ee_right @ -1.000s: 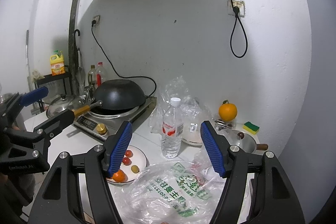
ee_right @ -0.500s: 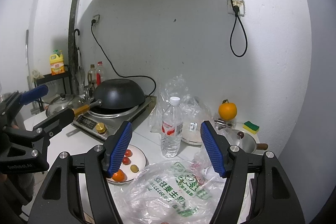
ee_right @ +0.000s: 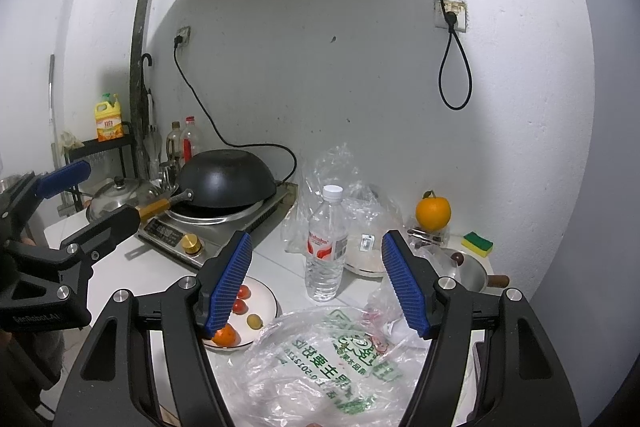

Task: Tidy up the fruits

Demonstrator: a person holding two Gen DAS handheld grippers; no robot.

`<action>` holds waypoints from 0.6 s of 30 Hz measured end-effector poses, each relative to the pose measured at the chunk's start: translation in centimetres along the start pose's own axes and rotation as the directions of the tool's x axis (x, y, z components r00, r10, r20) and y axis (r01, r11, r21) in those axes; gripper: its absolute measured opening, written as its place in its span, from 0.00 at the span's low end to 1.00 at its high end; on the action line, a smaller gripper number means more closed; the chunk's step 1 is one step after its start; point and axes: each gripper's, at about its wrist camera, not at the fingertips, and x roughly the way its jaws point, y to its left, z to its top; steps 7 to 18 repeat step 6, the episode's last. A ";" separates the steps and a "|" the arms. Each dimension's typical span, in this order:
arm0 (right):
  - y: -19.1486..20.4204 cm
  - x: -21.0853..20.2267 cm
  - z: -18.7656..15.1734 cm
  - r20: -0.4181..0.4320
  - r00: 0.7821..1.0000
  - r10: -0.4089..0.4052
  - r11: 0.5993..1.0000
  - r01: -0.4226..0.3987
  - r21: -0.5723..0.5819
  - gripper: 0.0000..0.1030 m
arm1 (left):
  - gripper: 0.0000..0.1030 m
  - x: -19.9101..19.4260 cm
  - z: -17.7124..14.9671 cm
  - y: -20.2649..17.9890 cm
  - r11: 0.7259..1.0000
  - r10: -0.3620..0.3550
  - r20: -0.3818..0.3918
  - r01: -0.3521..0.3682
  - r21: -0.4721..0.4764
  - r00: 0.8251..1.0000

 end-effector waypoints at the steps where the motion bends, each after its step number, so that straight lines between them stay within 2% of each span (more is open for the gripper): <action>1: 0.0 0.1 0.0 -0.002 1.000 -0.001 1.000 0.001 0.000 0.69 | 0.96 0.0 0.0 0.0 1.000 -0.001 0.000 0.001 0.000 1.000; 18: -0.2 0.7 -0.5 -0.014 1.000 -0.002 1.000 0.002 -0.004 0.69 | 0.96 0.4 -0.1 0.0 1.000 -0.007 -0.006 0.007 0.000 1.000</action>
